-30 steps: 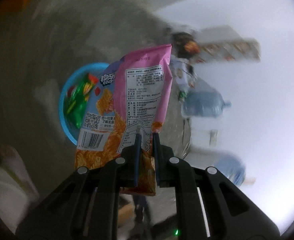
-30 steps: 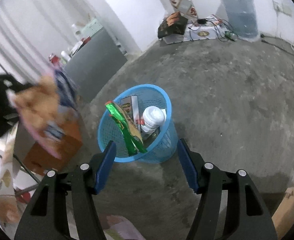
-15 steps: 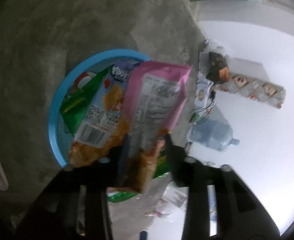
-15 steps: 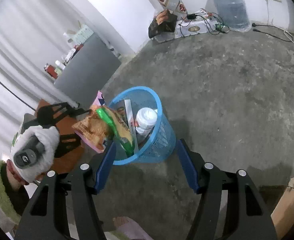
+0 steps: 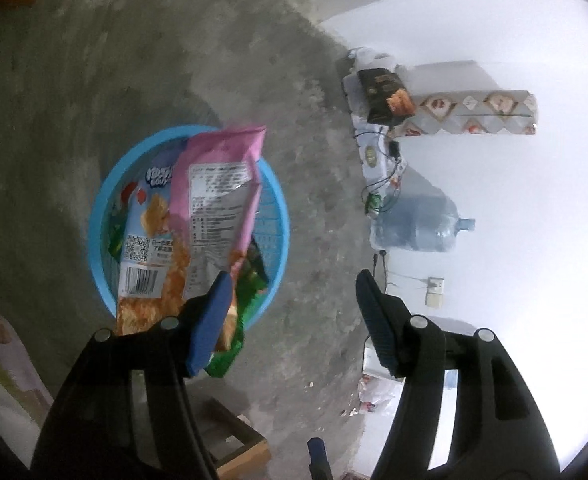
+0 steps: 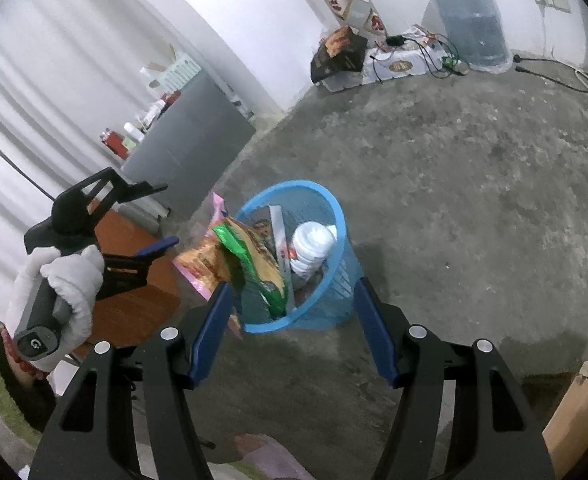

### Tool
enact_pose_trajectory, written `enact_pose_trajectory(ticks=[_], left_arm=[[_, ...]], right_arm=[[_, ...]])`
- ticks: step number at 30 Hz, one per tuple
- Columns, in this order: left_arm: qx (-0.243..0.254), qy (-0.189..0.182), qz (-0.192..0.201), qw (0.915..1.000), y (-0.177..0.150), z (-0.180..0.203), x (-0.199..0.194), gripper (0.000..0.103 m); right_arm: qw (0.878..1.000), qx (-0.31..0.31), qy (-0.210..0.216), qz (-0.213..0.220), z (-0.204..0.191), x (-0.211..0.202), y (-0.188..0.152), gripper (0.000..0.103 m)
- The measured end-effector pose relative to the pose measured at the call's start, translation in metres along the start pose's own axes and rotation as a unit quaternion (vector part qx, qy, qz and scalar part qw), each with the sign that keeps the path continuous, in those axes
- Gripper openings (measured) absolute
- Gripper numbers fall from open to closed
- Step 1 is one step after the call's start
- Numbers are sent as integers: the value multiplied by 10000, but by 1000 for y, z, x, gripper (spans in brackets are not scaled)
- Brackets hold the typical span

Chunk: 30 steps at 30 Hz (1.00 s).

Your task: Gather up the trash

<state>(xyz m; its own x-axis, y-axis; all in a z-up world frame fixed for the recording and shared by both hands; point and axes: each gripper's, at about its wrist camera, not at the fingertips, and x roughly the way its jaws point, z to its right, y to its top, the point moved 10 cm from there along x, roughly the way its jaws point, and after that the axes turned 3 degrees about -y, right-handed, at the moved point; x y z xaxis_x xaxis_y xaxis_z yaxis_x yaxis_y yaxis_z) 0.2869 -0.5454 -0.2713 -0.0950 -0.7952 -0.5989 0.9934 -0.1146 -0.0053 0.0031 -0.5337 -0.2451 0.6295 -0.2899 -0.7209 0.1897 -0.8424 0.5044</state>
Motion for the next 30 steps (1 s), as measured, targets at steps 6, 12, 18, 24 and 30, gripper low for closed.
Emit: enact_pose_trajectory(ticks=[6,12,18,24,30], left_arm=[[912,-13,127,9957,-16,54,-55,60],[2688,270,636,9607,-62,128,-152,67],[3812,462,1787,9059,-117,164,-268,87],[3683,1242,2801,8778,-150,137,-375,94],[3471,1701,3269,8624,-179,88,-448,94]], right_arm=[[9991,-207,155,322,-29,-33,18,62],[9944,-567,351,825,-73,-84,35,67],[9806,-1303,583,1341,-136,-137,38,80],[9588,-1893,692,2001,-201,-195,26,96],[9461,-2291,897,2106,-256,-223,-9,96]])
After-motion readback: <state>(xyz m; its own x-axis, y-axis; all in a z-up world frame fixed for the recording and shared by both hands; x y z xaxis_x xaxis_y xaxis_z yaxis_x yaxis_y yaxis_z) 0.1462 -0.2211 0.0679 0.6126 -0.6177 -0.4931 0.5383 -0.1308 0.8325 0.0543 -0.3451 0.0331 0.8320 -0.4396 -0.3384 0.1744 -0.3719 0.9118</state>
